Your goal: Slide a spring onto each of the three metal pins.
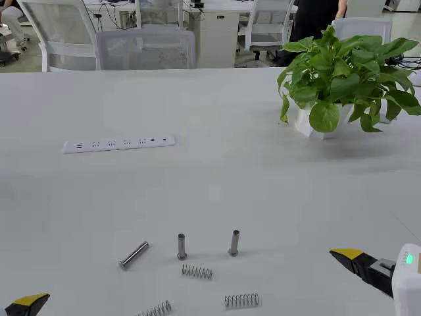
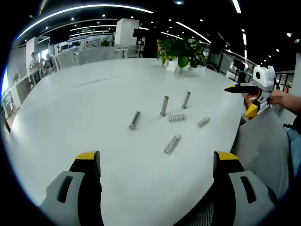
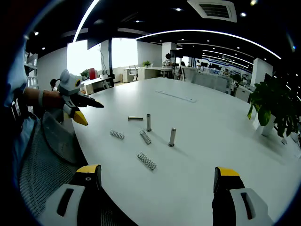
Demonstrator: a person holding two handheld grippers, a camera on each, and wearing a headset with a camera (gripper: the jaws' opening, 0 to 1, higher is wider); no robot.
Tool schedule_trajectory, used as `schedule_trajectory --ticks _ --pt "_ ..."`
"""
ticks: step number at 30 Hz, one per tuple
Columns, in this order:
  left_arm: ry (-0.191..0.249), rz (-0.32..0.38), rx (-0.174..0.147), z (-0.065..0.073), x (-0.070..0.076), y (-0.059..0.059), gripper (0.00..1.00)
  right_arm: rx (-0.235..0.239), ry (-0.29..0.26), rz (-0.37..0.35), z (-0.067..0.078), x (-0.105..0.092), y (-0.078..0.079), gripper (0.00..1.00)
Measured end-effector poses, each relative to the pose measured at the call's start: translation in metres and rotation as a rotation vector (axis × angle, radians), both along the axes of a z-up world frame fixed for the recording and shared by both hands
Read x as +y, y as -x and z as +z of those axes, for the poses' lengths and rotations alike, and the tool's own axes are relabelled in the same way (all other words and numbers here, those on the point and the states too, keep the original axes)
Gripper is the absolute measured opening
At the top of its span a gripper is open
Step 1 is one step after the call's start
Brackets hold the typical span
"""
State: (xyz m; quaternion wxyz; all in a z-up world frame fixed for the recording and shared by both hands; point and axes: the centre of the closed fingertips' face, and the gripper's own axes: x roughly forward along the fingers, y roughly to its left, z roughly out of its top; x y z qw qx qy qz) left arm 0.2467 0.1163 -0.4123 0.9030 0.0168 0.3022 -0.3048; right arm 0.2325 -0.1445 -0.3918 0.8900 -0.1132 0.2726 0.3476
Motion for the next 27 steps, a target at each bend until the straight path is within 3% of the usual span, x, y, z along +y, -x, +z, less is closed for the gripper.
schedule_trajectory --ticks 19,27 --pt "0.008 0.009 -0.006 0.0027 -0.0018 0.003 0.99 -0.005 -0.002 -0.006 0.0 -0.002 0.0016 1.0" --pt "-0.009 0.002 -0.01 0.0046 -0.0016 -0.0017 0.99 -0.005 0.0 -0.01 -0.0004 -0.0034 0.0026 1.0"
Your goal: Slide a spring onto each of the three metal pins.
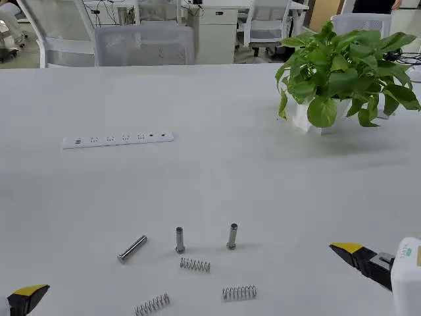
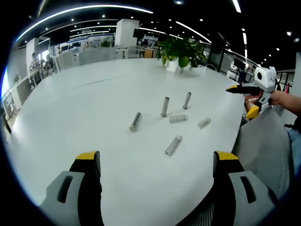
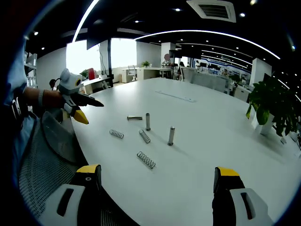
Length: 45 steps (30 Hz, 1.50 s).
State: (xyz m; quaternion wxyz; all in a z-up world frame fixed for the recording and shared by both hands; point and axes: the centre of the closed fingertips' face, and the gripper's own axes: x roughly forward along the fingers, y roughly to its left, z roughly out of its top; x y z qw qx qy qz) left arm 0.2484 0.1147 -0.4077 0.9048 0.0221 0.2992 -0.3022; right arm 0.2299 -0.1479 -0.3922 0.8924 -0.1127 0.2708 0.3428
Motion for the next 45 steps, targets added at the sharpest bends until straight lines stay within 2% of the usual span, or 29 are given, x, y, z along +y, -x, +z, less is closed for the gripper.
schedule_trajectory --ticks 4,11,14,17,22,25,31,34,38,41,45 --pt "-0.031 -0.021 -0.011 0.005 0.001 -0.007 0.99 0.001 0.001 -0.001 0.0 -0.001 0.0 1.0" --pt "-0.095 -0.066 -0.045 0.019 0.007 -0.03 0.98 -0.008 -0.006 0.004 0.003 0.001 -0.003 1.0" --pt "-0.14 -0.1 -0.061 0.022 0.009 -0.04 0.95 -0.009 -0.005 0.007 0.004 0.001 -0.003 1.0" --pt "-0.16 -0.121 -0.07 0.024 0.008 -0.048 0.93 -0.004 0.001 0.014 0.001 0.001 -0.001 1.0" --pt "-0.191 -0.178 -0.065 0.02 0.004 -0.061 0.87 0.0 -0.002 0.014 -0.001 0.0 0.0 1.0" --pt "-0.194 -0.214 -0.068 0.018 -0.002 -0.067 0.83 0.0 -0.012 0.014 -0.001 0.001 0.001 0.99" --pt "-0.182 -0.25 -0.031 0.009 -0.011 -0.078 0.73 0.003 -0.018 0.008 -0.003 0.002 0.003 0.99" --pt "-0.154 -0.241 0.01 0.001 -0.013 -0.085 0.69 0.008 -0.017 0.011 -0.004 0.003 0.004 0.99" --pt "-0.175 -0.24 0.029 -0.008 -0.011 -0.095 0.6 0.006 -0.013 0.005 -0.004 0.001 0.004 0.99" --pt "-0.175 -0.231 0.043 -0.013 -0.011 -0.103 0.56 0.007 -0.016 -0.006 -0.004 -0.002 0.005 0.99" --pt "-0.191 -0.229 0.051 -0.019 -0.013 -0.11 0.49 0.01 -0.014 -0.012 -0.005 -0.003 0.006 0.99"
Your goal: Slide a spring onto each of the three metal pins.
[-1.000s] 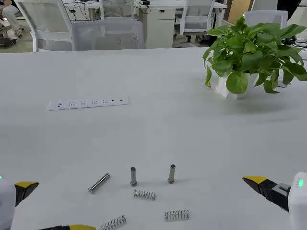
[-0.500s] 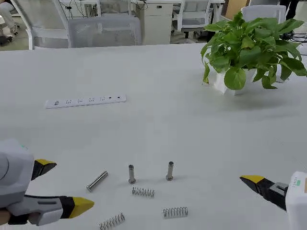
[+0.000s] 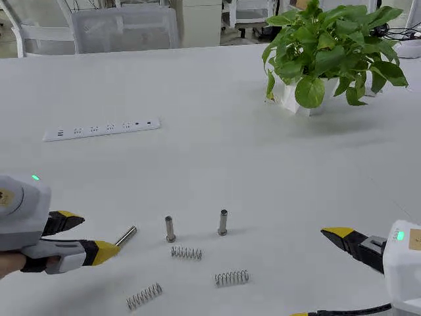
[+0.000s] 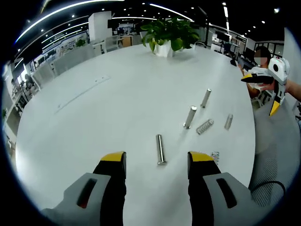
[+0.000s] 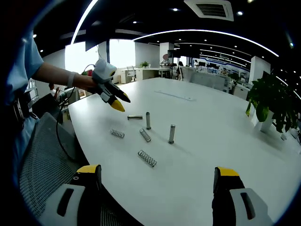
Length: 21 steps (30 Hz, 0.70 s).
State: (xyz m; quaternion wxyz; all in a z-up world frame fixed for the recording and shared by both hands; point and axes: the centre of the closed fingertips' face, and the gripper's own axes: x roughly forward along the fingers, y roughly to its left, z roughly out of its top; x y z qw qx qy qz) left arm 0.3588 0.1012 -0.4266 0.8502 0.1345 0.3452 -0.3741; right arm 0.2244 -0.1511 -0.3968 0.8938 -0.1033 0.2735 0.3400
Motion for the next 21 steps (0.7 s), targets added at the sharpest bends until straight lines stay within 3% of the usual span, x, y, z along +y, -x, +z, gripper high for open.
schedule_trajectory --ticks 10,14,21 --pt "-0.068 -0.034 0.017 -0.011 -0.009 -0.008 0.42 0.005 -0.007 -0.003 -0.002 -0.002 -0.001 0.99" --pt "-0.098 -0.05 0.014 -0.012 -0.011 -0.013 0.39 -0.002 0.019 0.01 -0.006 -0.003 0.0 0.97" --pt "-0.111 -0.069 0.021 -0.016 -0.019 -0.017 0.36 0.016 0.007 0.012 -0.007 -0.003 0.001 0.97"
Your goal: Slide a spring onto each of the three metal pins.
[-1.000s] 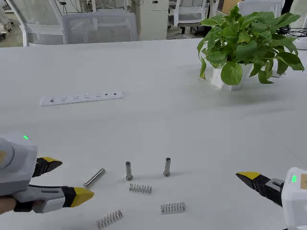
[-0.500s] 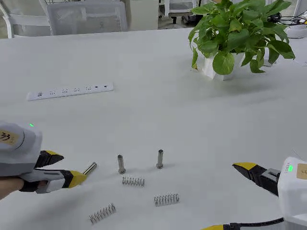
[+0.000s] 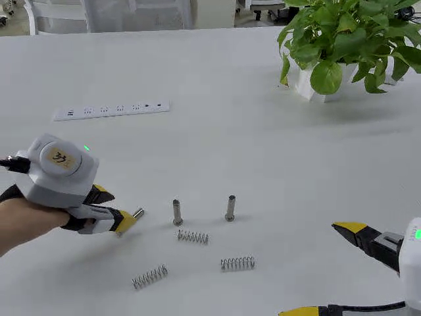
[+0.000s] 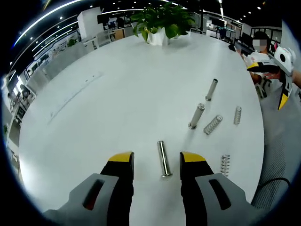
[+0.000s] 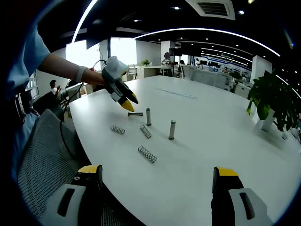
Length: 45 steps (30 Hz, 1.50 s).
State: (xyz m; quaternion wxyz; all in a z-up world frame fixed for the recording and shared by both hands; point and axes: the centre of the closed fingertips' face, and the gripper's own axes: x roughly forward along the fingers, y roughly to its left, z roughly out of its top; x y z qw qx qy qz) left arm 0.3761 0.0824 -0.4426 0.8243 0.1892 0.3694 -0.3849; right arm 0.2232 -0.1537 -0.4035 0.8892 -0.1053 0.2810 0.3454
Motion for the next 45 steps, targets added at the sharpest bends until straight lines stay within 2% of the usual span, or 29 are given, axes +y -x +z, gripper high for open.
schedule_trajectory --ticks 5,10,19,22,26,30,35,39,45 --pt "-0.004 -0.017 0.0 -0.001 -0.005 -0.002 0.33 0.001 0.003 -0.002 -0.001 -0.001 0.0 0.98" --pt "0.008 -0.003 0.002 -0.001 -0.006 -0.006 0.32 0.006 0.011 -0.005 -0.002 -0.002 0.0 0.98" --pt "-0.005 -0.003 0.005 -0.006 -0.008 -0.008 0.28 0.007 0.009 -0.015 -0.002 -0.005 0.002 0.98" --pt "-0.01 0.0 0.012 -0.008 -0.008 -0.009 0.24 0.006 0.01 -0.015 -0.002 -0.004 0.002 0.98" --pt "-0.023 -0.004 0.019 -0.01 -0.008 -0.009 0.23 0.007 0.008 -0.017 -0.002 -0.004 0.001 0.98" --pt "-0.054 -0.022 0.038 -0.016 -0.011 -0.007 0.19 0.009 0.01 -0.016 -0.003 -0.004 0.001 0.98" --pt "-0.068 -0.014 0.067 -0.022 -0.014 -0.009 0.16 0.011 0.011 -0.017 -0.003 -0.004 0.001 0.98" --pt "-0.086 -0.02 0.073 -0.023 -0.015 -0.01 0.15 0.009 0.01 -0.021 -0.002 -0.005 0.001 0.98" --pt "-0.107 -0.026 0.104 -0.028 -0.016 -0.008 0.12 0.01 0.01 -0.027 -0.003 -0.006 0.001 0.98"
